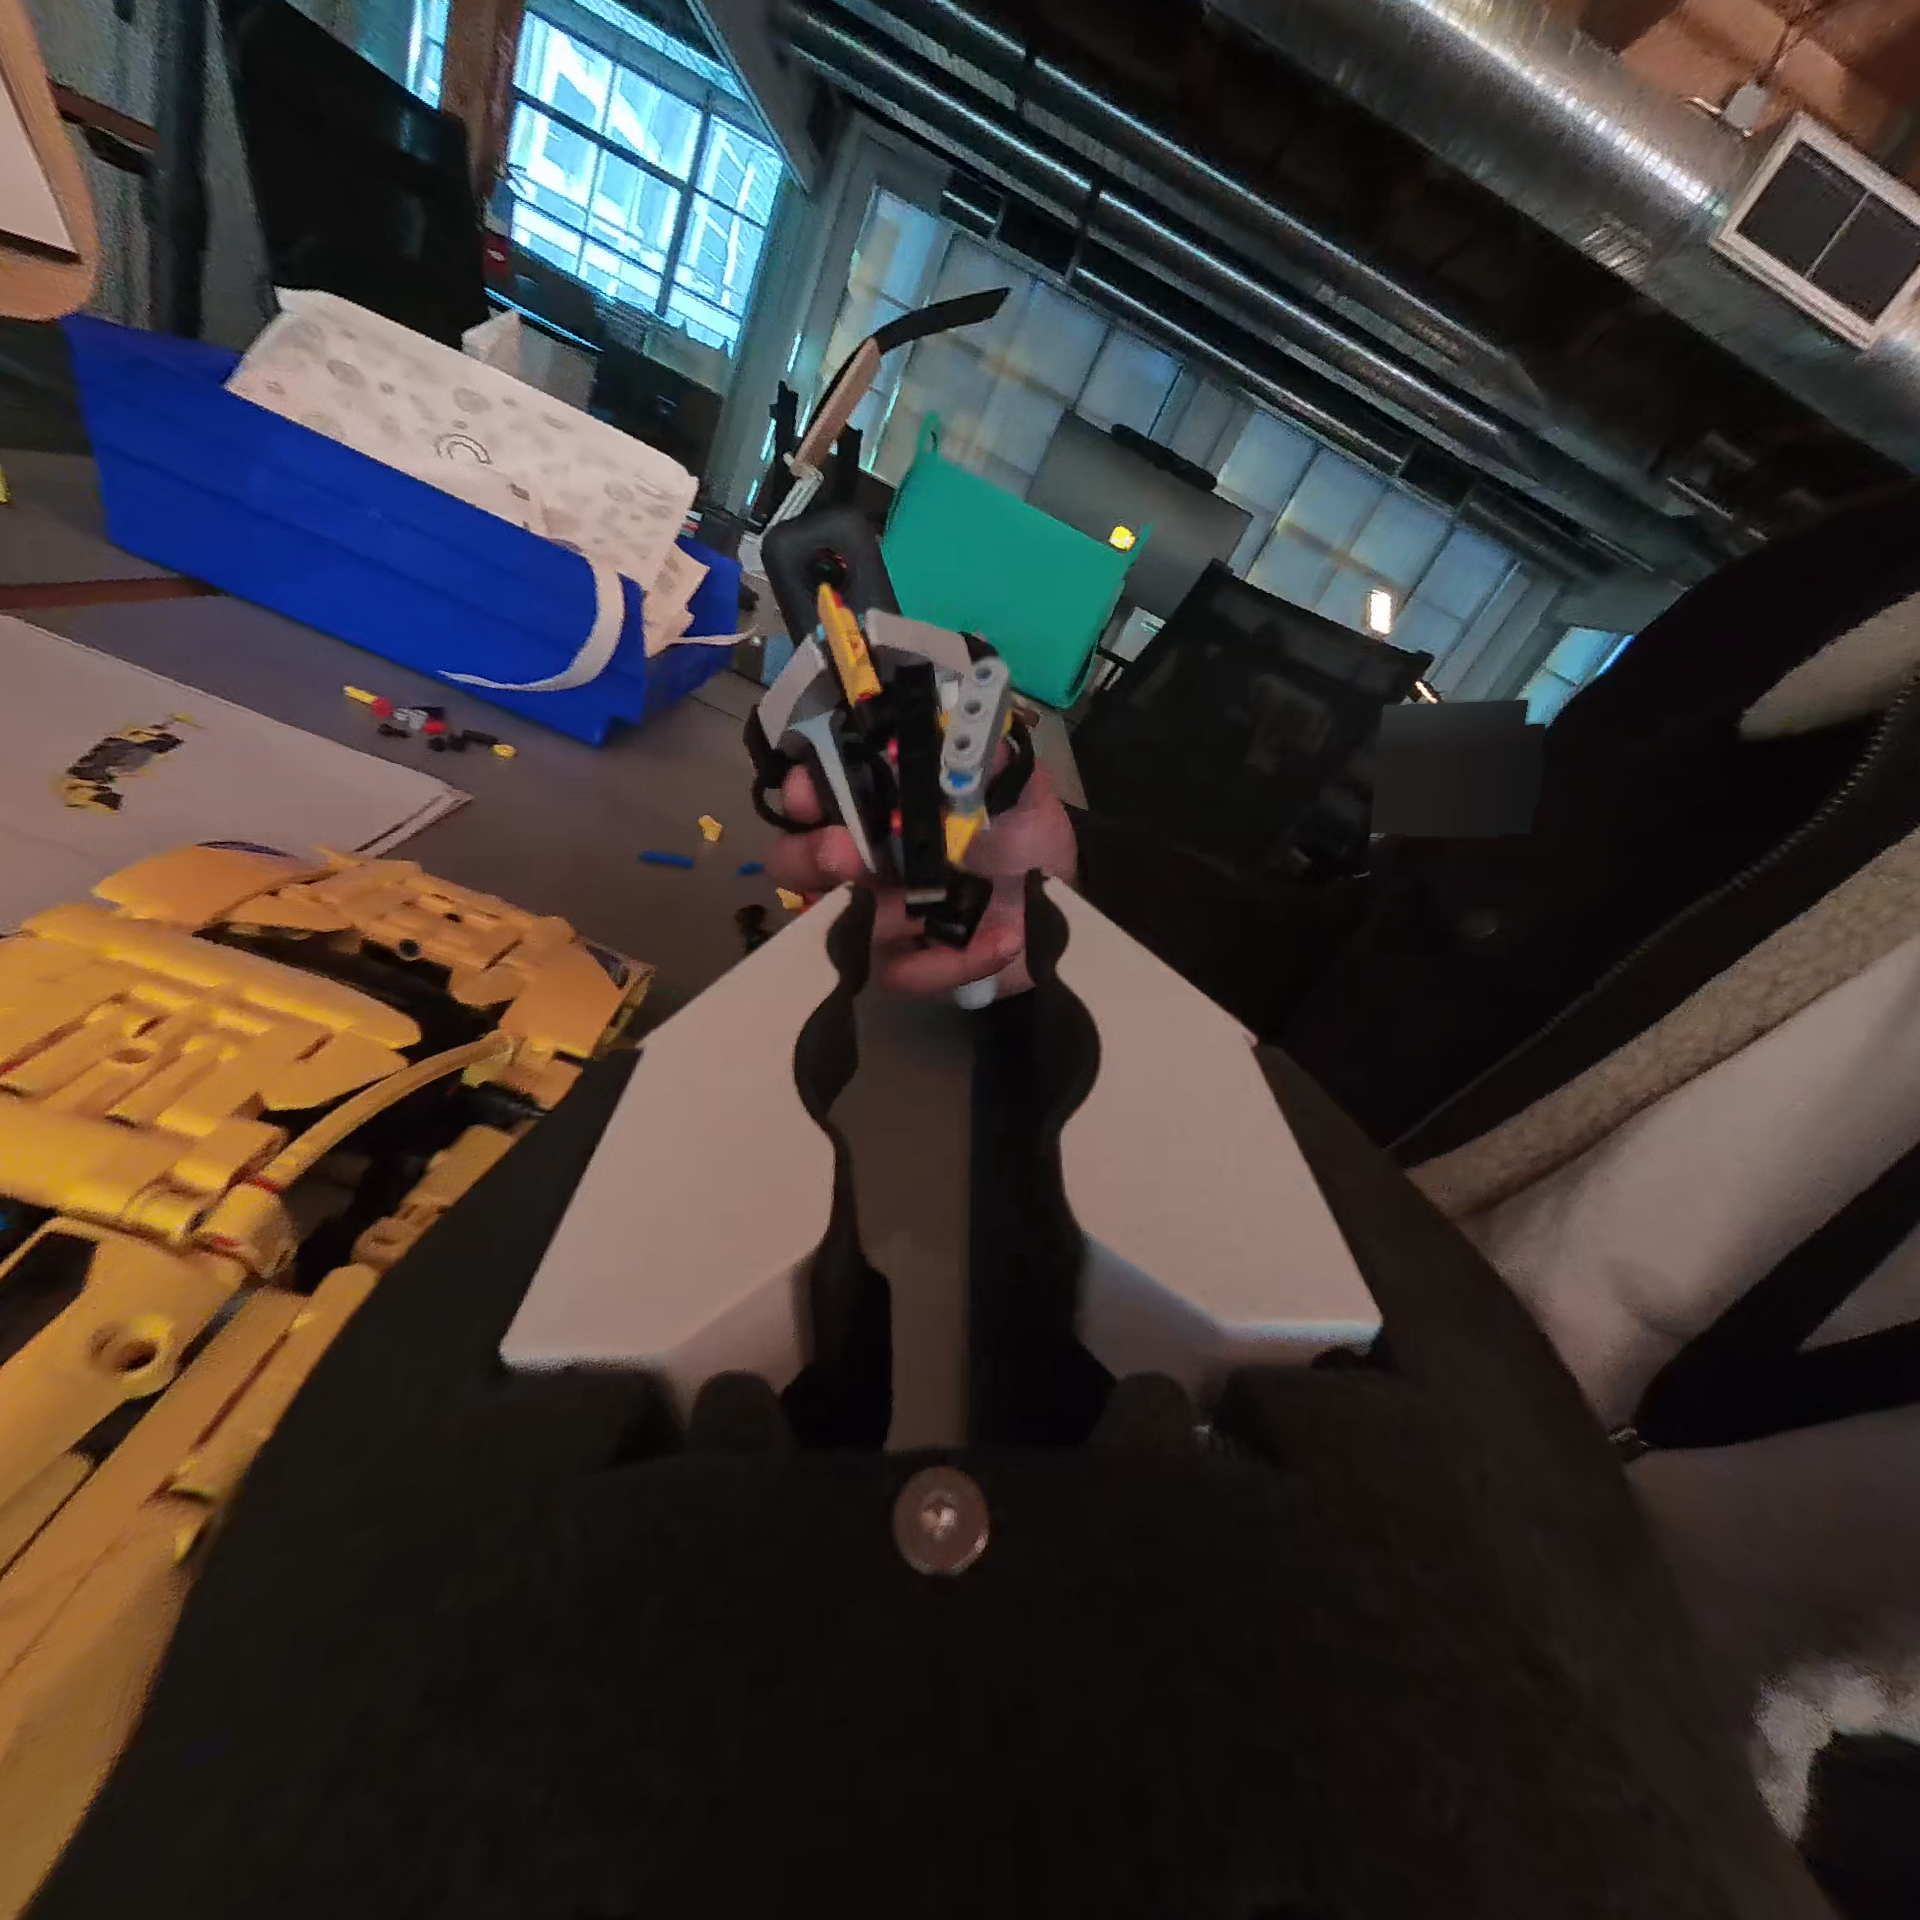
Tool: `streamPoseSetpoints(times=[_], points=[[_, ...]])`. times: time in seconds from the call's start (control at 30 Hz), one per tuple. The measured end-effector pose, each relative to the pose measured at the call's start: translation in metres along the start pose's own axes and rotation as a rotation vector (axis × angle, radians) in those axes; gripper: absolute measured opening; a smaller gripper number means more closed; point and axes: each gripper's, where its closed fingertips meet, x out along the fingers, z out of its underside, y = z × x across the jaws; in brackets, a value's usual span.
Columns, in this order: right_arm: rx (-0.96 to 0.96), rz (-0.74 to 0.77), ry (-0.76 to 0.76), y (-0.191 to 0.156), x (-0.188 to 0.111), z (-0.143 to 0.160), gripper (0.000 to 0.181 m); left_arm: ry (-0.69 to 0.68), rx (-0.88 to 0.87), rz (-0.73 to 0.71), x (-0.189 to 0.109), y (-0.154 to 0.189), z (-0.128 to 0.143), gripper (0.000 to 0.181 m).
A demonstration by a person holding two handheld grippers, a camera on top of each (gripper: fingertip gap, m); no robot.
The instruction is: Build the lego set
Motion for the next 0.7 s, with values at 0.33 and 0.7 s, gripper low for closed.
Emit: streamPoseSetpoints(times=[0.33, 0.7], points=[[-0.531, 0.485, -0.066, 0.036, -0.009, -0.008, 0.044, -0.026, 0.1, -0.258, -0.017, -0.033, -0.002, 0.014], [-1.068, 0.54, -0.425, 0.023, 0.017, 0.051, 0.019, -0.254, 0.386, -0.314, -0.006, -0.028, 0.03, 0.014]])
